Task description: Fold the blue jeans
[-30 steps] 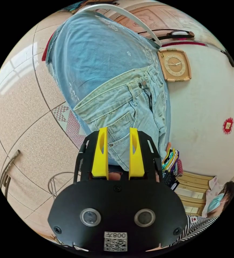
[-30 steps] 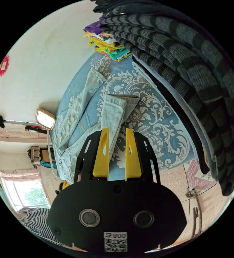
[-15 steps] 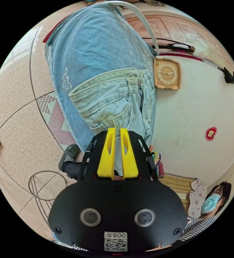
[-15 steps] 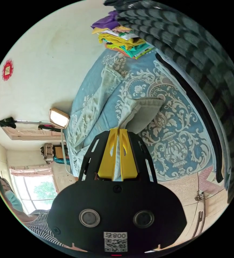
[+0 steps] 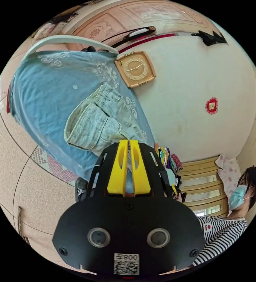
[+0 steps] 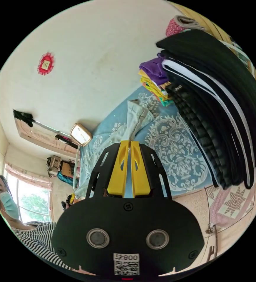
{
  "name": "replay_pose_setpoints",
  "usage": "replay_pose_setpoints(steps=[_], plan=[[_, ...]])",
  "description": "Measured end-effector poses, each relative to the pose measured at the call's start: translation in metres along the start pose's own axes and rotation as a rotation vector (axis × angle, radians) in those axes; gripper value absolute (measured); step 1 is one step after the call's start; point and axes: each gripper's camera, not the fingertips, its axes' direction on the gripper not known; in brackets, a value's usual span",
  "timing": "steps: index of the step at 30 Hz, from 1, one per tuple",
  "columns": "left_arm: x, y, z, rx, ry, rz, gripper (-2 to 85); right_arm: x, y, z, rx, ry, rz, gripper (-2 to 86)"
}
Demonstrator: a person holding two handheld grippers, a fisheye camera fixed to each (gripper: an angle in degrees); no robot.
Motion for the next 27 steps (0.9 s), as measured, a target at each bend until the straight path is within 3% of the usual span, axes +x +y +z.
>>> replay_pose_setpoints(steps=[5,9,15,20,27], plan=[[-0.041,0.024,0.020,-0.111,-0.159,-0.231,2.5,0.102,0.050,0.052,-0.167,0.079,0.374,0.4],[-0.025,0.028,0.010,-0.043,-0.237,-0.233,3.2,0.113,0.065,0.064,-0.187,0.177,0.444,0.2],[0.052,-0.017,0.046,-0.117,-0.373,0.040,3.9,0.033,0.035,0.089,-0.175,0.301,0.125,0.1],[0.115,-0.071,0.113,-0.191,-0.461,0.200,5.4,-0.041,-0.023,0.181,-0.298,0.410,-0.153,0.6],[0.172,-0.160,0.179,-0.183,-0.551,0.243,9.7,-0.071,-0.095,0.250,-0.258,0.343,-0.159,5.9]])
